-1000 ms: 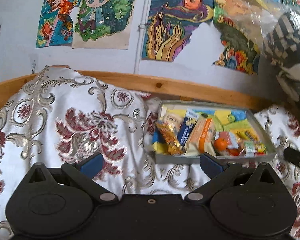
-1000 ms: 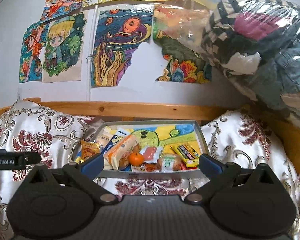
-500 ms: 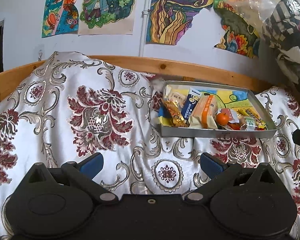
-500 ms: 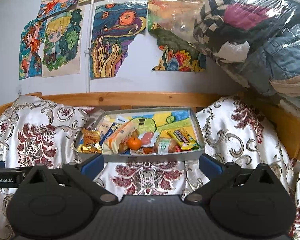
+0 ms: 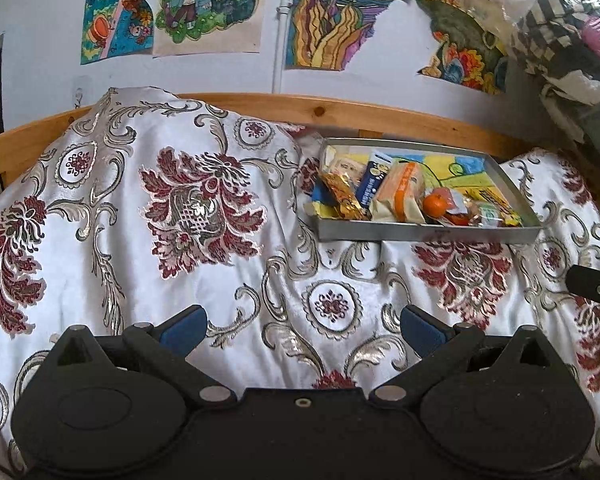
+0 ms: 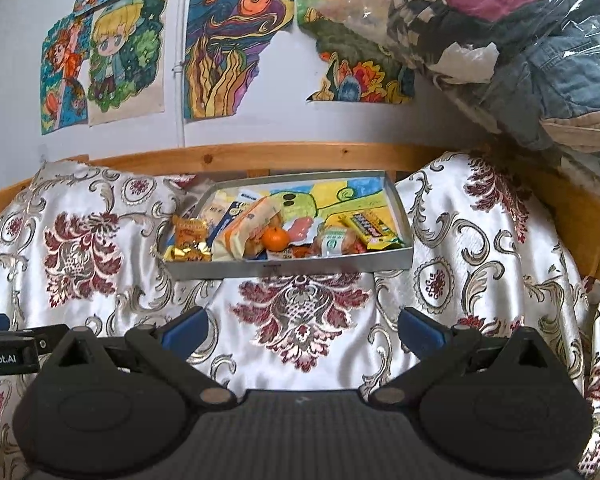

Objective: Organize snacks

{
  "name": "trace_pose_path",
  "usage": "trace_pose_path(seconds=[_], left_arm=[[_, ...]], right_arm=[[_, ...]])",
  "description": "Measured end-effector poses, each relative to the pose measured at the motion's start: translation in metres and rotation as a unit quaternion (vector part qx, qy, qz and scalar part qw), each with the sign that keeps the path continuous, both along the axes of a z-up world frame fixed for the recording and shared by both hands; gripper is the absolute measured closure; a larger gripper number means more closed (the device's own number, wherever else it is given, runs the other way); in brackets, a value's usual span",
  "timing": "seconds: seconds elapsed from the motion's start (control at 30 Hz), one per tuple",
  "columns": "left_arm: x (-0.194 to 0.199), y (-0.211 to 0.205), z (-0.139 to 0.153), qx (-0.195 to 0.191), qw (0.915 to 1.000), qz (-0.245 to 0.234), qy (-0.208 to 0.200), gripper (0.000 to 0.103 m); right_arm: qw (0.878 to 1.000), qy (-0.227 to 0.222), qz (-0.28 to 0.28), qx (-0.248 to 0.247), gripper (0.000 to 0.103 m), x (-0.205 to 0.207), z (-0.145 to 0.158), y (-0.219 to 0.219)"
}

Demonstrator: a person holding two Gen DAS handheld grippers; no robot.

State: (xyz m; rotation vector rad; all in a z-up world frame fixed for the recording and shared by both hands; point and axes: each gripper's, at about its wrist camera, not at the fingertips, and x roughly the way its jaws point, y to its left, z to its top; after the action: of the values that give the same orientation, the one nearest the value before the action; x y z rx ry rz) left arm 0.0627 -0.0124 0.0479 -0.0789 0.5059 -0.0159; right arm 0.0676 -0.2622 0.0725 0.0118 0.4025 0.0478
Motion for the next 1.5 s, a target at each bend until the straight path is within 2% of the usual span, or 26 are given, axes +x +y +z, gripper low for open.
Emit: trace_pose_path(seconds=[0.33, 0.43, 0.67, 1.07, 1.3, 1.5], left_arm=[[-0.013, -0.002, -0.001, -0.007, 0.9999, -0.013, 0.001, 0.001], [-0.015, -0.001, -0.001, -0.012, 0.9998, -0.015, 0.000, 0.001], [-0.021, 0.000, -0.001, -0.018, 0.9997, -0.014, 0.001, 0.001], [-0.023, -0.005, -0.004, -0.009, 0.9997, -0.020, 0.007, 0.001], [-0.023, -0.005, -0.005, -0.006, 0.9997, -0.022, 0.009, 0.001], [-0.025, -0.005, -0.004, -0.008, 0.9996, -0.025, 0.006, 0.001]], right_arm=[[1.000, -0.003, 0.005, -0.005, 0.000, -0.014, -0.001, 0.007], [1.000, 0.000, 0.008, 0.008, 0.000, -0.019, -0.001, 0.007], [1.000, -0.017, 0.012, 0.013, 0.000, -0.031, 0.001, 0.009], [1.000, 0.005, 0.015, 0.020, 0.000, -0.026, -0.004, 0.012], [0.999, 0.027, 0.016, 0.013, 0.000, -0.022, -0.008, 0.014], [0.999, 0.028, 0.016, 0.005, 0.000, -0.024, -0.008, 0.016]])
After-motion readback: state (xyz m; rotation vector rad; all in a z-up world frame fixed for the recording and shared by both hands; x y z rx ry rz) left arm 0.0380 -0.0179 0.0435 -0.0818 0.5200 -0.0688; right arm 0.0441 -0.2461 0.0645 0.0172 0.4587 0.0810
